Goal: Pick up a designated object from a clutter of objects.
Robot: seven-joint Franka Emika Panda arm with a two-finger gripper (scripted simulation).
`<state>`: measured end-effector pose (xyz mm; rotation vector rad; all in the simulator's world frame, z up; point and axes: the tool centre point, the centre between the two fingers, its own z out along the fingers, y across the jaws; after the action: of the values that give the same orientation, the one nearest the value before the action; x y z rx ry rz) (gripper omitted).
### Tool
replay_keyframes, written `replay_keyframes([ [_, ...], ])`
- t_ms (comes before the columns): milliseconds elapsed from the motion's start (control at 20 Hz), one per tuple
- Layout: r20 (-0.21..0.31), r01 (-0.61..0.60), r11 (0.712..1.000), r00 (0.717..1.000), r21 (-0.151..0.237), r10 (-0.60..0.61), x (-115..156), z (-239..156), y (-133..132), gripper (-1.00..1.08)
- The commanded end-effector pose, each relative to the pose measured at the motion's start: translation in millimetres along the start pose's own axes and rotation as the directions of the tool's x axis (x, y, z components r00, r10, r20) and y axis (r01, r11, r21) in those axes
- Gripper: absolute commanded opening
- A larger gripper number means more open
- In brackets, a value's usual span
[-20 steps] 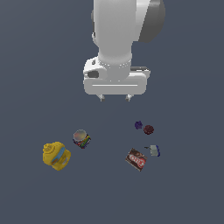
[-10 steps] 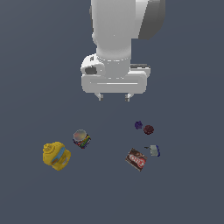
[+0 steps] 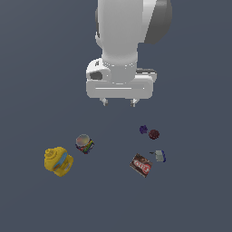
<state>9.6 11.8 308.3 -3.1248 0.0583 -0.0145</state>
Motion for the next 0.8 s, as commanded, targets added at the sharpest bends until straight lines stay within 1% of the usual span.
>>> replay_keyframes([
  [0,0.001,0.008,1.000,1.000,-0.003,-0.008,0,9,-5,1.00],
  [350,0.003,0.047,0.999,0.999,-0.018,-0.047,-2,52,-29,1.00],
  [550,0.005,0.082,0.996,0.997,-0.026,-0.082,-7,88,-49,1.00],
  [750,0.007,0.127,0.991,0.992,-0.031,-0.127,-18,129,-74,1.00],
])
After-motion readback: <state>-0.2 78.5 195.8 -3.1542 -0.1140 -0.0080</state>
